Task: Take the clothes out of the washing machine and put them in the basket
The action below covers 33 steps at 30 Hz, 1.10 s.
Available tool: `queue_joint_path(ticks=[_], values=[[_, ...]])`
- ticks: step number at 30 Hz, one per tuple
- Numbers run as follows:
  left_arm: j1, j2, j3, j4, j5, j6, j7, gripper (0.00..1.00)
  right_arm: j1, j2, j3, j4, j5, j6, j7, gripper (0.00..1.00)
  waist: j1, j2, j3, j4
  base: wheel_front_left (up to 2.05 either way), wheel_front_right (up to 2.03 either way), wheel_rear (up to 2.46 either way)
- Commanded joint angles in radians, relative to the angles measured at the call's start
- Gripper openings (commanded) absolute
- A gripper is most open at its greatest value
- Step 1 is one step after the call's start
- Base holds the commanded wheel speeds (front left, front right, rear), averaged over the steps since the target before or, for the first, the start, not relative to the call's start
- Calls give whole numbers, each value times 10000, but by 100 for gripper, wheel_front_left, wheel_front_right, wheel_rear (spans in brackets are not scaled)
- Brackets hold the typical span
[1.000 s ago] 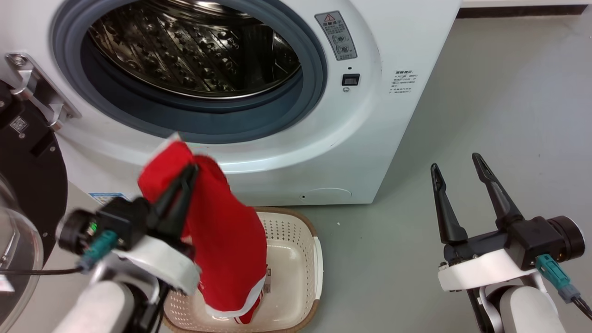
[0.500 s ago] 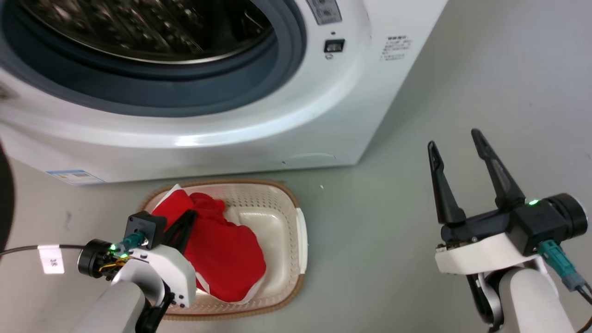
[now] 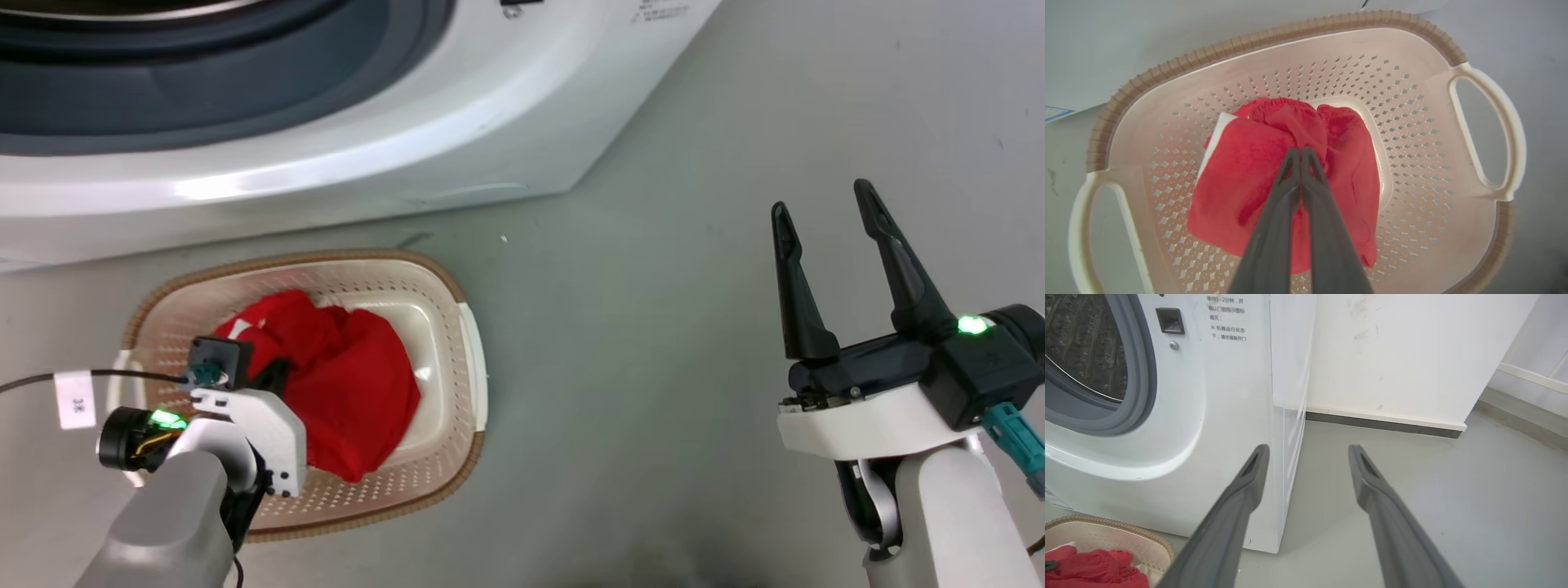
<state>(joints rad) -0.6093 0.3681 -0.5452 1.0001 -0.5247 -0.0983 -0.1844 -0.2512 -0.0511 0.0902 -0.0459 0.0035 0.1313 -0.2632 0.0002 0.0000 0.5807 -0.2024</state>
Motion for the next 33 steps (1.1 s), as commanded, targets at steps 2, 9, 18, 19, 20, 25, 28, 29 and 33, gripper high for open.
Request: queue_joint_path(ticks=[2,9,18,19,20,25,28,29,33], values=[[-303,-77,33,473,-98,-56,-36,0,-216,19,-1,-93,42,-11,-23,100,-2,0,462,-285,0,0,0],[-914,-292,10,1797,-209,-150,-332,0,-389,17,48,-259,140,-11,-23,100,-2,0,978,-443,0,0,0],[-1134,-580,56,2326,-275,-165,-748,100,-309,16,14,-69,12,-11,-23,100,-2,0,679,-183,0,0,0],[-1085,-620,91,2329,-286,-173,-758,100,-316,16,20,-25,-5,-11,-23,100,-2,0,554,-145,0,0,0],[-1025,-660,142,2294,-338,-184,-775,100,-320,17,20,7,-16,-11,-23,100,-2,0,415,-107,0,0,0],[-616,-721,653,1194,-383,-126,-815,100,-196,14,-37,212,-86,-11,-23,100,-2,0,-421,168,0,0,0],[-138,-742,1089,170,-183,6,-808,100,-15,16,-100,358,-179,-11,-23,100,-2,0,-1000,401,0,0,0],[1,-774,1243,-229,-81,29,-809,100,66,16,-143,399,-217,-11,-23,100,-2,0,-1197,495,0,0,0],[805,-853,2086,-1907,357,140,-809,100,307,12,-318,561,-346,-11,-23,100,-2,0,-1923,854,0,0,0]])
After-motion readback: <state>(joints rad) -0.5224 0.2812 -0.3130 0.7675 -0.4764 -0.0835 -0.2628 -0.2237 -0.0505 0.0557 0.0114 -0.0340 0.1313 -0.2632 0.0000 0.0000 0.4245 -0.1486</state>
